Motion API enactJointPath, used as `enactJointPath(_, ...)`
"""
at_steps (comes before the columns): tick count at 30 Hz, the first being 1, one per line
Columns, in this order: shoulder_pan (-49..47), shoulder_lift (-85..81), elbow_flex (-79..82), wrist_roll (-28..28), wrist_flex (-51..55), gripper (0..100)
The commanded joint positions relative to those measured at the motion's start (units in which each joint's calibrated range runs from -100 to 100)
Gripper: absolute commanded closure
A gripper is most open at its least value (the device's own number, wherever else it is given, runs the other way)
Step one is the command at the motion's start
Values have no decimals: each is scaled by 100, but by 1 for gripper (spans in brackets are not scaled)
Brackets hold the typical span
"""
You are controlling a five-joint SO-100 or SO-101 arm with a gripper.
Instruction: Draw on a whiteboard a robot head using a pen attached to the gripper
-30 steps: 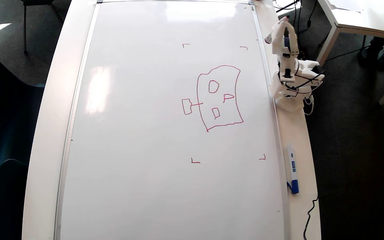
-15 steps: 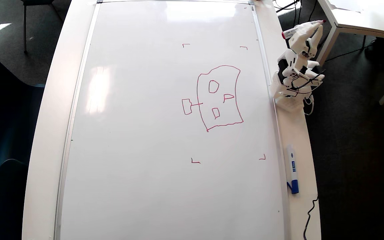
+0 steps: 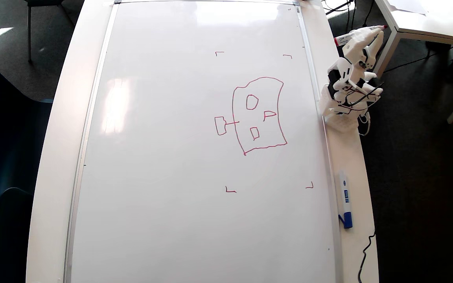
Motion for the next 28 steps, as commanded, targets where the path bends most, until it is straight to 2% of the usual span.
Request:
enactJointPath(1,-18,24,-27,-483,-101,99)
enactJointPath(5,4,33,37,-628,-66,99)
enactJointPath(28,12,33,37,-617,-66,99)
